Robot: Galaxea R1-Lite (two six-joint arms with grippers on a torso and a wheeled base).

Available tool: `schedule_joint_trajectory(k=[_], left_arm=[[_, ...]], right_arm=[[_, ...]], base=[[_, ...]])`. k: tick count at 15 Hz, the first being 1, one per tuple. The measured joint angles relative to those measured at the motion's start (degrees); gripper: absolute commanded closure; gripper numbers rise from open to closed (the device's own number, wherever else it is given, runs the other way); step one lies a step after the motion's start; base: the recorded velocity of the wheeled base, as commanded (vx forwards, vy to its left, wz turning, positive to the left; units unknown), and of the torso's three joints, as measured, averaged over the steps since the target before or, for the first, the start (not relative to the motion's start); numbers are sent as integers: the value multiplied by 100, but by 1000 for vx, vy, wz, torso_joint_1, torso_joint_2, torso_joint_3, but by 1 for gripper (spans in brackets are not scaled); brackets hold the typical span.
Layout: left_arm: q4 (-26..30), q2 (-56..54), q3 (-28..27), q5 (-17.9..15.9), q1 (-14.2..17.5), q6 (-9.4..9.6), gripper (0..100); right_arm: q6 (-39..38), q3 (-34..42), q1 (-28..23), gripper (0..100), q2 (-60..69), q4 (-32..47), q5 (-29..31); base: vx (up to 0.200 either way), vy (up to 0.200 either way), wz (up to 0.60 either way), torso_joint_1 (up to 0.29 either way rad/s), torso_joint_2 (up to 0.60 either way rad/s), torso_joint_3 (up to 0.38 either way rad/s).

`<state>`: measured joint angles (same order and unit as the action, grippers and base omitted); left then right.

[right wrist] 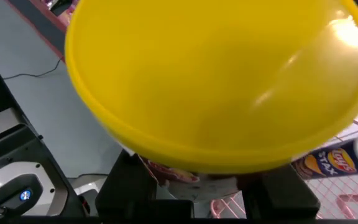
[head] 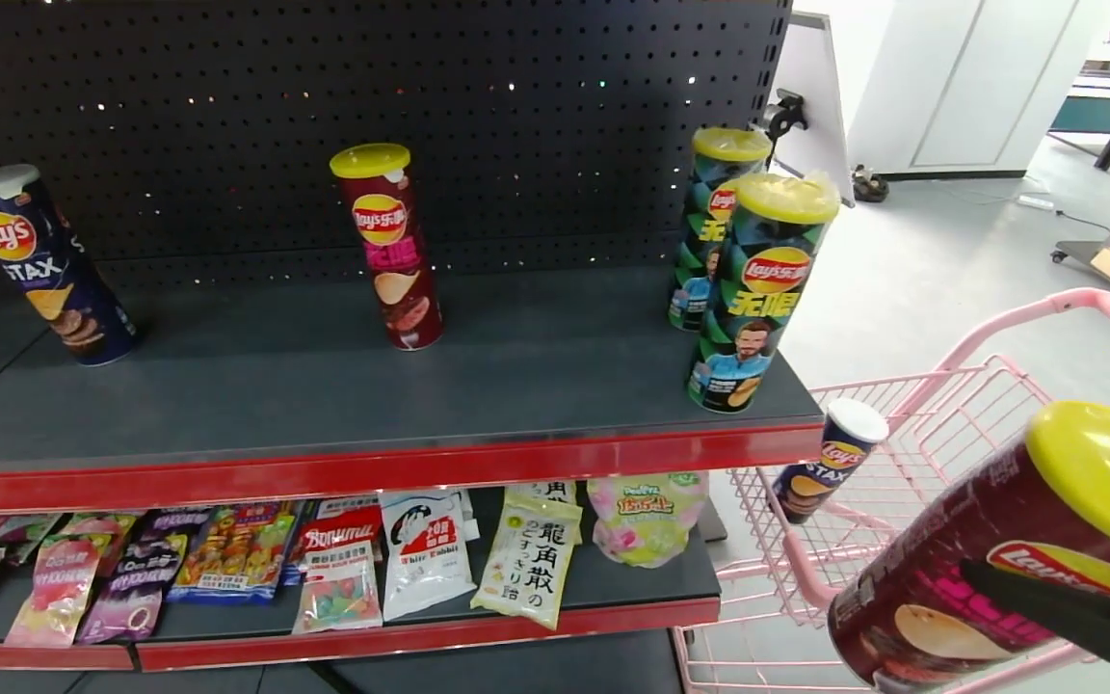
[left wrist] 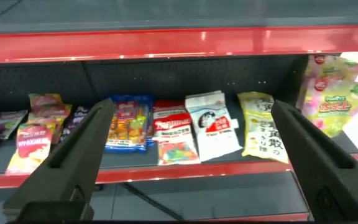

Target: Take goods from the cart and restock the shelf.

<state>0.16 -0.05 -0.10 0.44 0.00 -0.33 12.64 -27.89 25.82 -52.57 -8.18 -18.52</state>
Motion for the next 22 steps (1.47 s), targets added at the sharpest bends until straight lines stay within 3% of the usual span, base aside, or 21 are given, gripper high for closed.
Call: schedule_joint_trajectory(k=[15,18,22], left_arm=[[0,0,5,0,0,0,0],[5,0,0,0,-2,0,0],[0,0,0,-4,-2,1,0]], right_arm=[[9,0,552,100,-44,0,-6],[9,2,649,100,-60,2,5],[9,15,675,100,-57,2,7]], base=[[0,200,0,4,2,2],[0,0,0,0,0,0],[200,0,0,-7,2,7]])
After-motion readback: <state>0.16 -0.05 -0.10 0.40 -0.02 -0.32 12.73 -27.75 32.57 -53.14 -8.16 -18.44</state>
